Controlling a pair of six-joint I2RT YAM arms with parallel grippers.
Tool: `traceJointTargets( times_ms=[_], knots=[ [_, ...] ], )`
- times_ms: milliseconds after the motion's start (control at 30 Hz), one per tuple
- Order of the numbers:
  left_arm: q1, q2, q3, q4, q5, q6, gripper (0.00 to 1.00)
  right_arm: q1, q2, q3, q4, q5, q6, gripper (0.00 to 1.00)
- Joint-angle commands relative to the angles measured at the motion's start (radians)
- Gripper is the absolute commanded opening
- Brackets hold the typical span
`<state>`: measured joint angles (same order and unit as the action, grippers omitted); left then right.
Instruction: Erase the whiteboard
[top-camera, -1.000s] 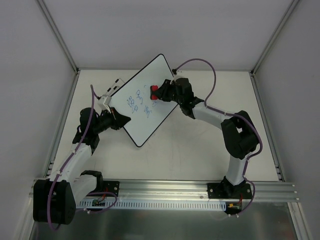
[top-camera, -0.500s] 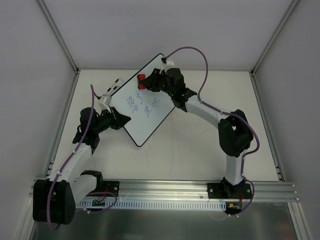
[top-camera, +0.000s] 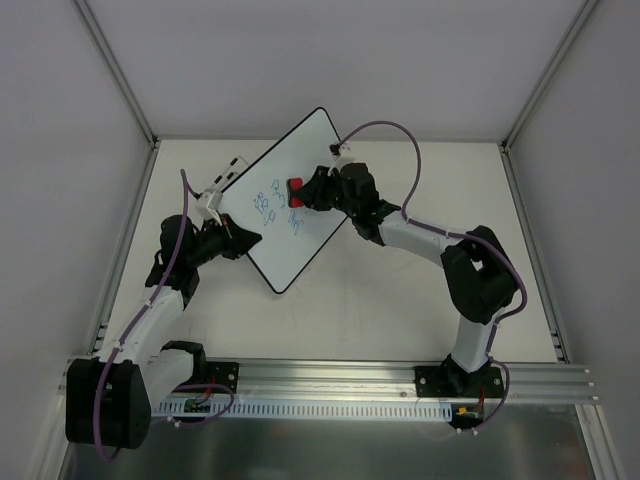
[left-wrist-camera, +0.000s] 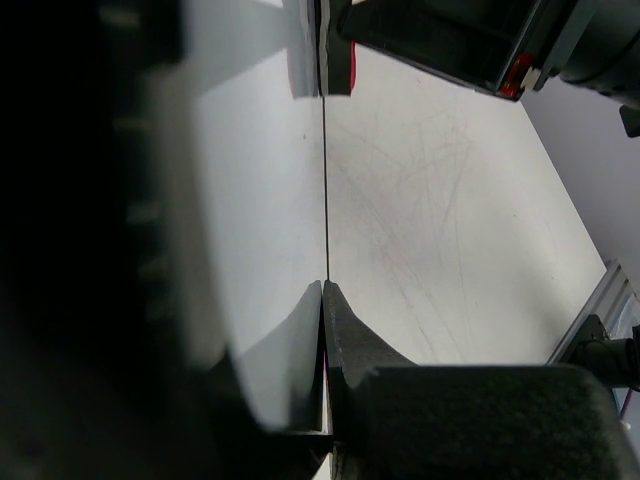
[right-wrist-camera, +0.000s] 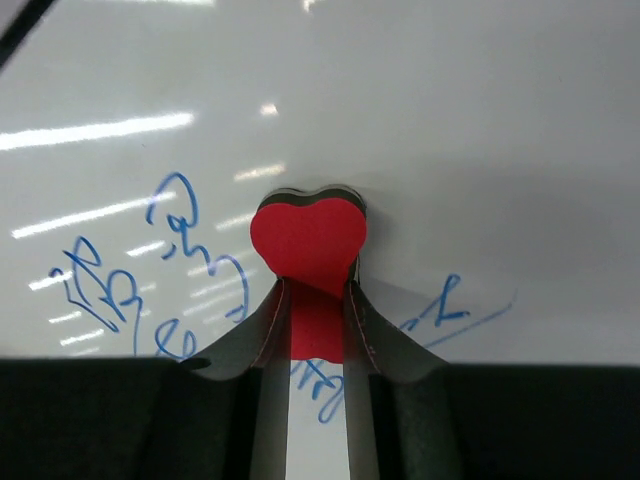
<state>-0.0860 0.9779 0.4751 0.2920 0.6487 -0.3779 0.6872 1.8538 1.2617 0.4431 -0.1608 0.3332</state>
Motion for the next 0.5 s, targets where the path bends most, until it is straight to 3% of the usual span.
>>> traceJointTargets(
  times_ms=[0,133,467],
  knots=[
    [-0.061,0.002,0.023,-0.039,0.163,0.103,0.00,0.018,0.001,-0.083,-0.067,0.000,-0.034,0.00],
    [-0.061,0.005,0.025,-0.040,0.164,0.103,0.00,0.008,-0.001,-0.096,-0.050,-0.006,-0.019,0.00],
    [-0.064,0.001,0.022,-0.040,0.164,0.099,0.00,-0.012,0.019,0.097,-0.057,0.000,-0.020,0.00]
  ],
)
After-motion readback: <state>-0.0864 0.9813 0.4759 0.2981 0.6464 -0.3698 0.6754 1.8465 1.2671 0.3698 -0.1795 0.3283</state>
